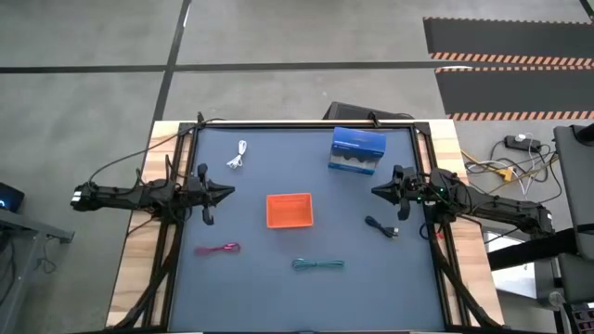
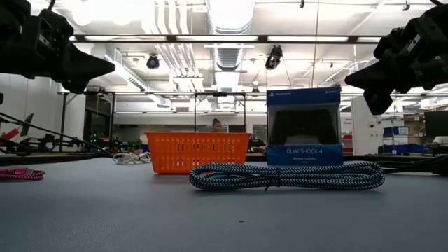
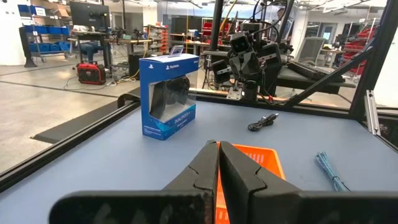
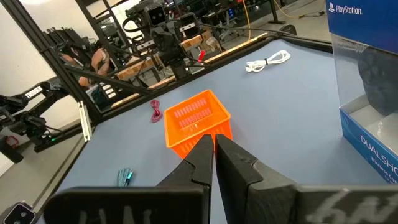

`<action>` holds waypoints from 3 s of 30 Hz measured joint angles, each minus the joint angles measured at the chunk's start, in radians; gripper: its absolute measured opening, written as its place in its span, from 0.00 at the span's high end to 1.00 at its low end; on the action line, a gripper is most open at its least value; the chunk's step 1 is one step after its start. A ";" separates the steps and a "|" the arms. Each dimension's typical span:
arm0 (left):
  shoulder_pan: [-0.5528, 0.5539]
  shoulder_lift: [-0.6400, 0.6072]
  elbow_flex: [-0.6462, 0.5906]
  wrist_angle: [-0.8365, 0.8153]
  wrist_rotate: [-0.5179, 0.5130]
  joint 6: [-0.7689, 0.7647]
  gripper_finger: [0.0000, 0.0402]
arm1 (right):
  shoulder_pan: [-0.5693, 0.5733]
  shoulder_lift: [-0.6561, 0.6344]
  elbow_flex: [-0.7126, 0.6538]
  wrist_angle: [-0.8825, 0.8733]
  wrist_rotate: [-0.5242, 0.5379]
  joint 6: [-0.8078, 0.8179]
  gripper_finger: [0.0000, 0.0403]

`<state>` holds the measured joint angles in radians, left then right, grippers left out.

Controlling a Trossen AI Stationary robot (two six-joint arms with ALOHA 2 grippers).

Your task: Pick and place USB-C Cables

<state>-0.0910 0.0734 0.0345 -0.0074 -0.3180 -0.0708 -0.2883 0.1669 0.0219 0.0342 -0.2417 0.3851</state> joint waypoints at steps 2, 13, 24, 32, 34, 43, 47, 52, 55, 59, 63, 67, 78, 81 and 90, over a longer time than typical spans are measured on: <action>0.000 0.000 0.000 0.000 0.000 0.000 1.00 | 0.000 0.000 0.000 0.000 0.000 0.000 0.98; 0.000 0.000 0.000 0.000 0.000 0.000 1.00 | 0.000 0.000 0.000 0.000 0.000 0.000 0.98; 0.000 0.000 0.000 0.000 0.000 0.000 1.00 | 0.000 0.000 0.000 0.000 0.000 0.000 0.98; 0.000 0.000 0.000 0.000 0.000 0.000 1.00 | 0.000 0.000 0.000 0.000 0.000 0.000 0.98; 0.000 0.000 0.000 0.000 0.000 0.000 1.00 | 0.000 0.000 0.000 0.000 0.000 0.000 0.98; 0.000 0.000 0.000 0.000 0.000 0.000 1.00 | 0.000 0.000 0.000 0.000 0.000 0.000 0.98; 0.000 0.000 0.000 0.000 0.000 0.000 1.00 | 0.000 0.000 0.000 0.000 0.000 0.000 0.98; 0.000 0.000 0.000 0.000 0.000 0.000 1.00 | 0.000 0.000 0.000 0.000 0.000 0.000 0.98; 0.000 0.000 0.000 0.000 0.000 0.000 1.00 | 0.000 0.000 0.000 0.000 0.000 0.000 0.98; 0.000 0.000 0.000 0.000 0.000 -0.002 1.00 | 0.000 0.000 0.000 0.000 0.000 -0.003 0.98; 0.000 0.000 0.000 0.000 0.000 -0.002 1.00 | 0.000 0.000 0.000 0.000 0.001 -0.013 0.98; 0.000 0.000 0.000 0.000 0.000 -0.001 1.00 | 0.000 0.000 0.000 0.000 0.007 -0.154 0.98; 0.000 0.000 0.000 0.000 0.000 -0.001 1.00 | 0.000 0.000 0.000 0.000 0.007 -0.352 0.98; 0.000 0.000 0.000 0.000 0.000 -0.001 1.00 | 0.000 0.000 0.000 0.000 0.007 -0.352 0.98; 0.000 0.000 0.000 0.000 0.000 -0.001 1.00 | 0.000 0.000 0.000 0.000 0.007 -0.352 0.98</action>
<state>-0.0912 0.0735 0.0341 -0.0076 -0.3180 -0.0715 -0.2886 0.1669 0.0219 0.0338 -0.2344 0.0334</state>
